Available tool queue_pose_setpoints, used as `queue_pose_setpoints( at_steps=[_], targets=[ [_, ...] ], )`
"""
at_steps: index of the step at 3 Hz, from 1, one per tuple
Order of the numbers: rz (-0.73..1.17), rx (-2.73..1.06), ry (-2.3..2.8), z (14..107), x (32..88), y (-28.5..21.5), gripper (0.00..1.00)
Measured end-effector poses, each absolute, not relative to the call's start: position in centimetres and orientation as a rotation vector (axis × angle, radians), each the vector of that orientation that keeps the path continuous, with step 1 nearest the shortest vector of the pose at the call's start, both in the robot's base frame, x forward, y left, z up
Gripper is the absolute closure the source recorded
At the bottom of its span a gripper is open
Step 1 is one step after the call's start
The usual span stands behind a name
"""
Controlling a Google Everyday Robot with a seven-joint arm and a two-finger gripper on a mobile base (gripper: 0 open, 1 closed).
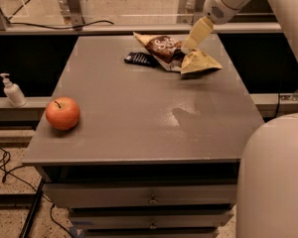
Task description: Move brown chip bag near rxbar blueberry
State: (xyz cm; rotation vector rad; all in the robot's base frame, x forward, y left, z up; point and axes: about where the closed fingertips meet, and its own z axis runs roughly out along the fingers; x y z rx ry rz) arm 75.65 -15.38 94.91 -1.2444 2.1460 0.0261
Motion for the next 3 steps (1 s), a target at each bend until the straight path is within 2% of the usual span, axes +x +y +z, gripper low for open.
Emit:
queue_pose_setpoints(
  at_steps=[1,2,3],
  targets=[
    [0.044,-1.189,2.147,98.6,72.1,-18.9,0.0],
    [-0.027,-1.107,2.116,103.1,69.2,-23.7,0.0],
    [-0.031,-1.101,2.118,103.2,69.0,-24.1,0.0]
  ],
)
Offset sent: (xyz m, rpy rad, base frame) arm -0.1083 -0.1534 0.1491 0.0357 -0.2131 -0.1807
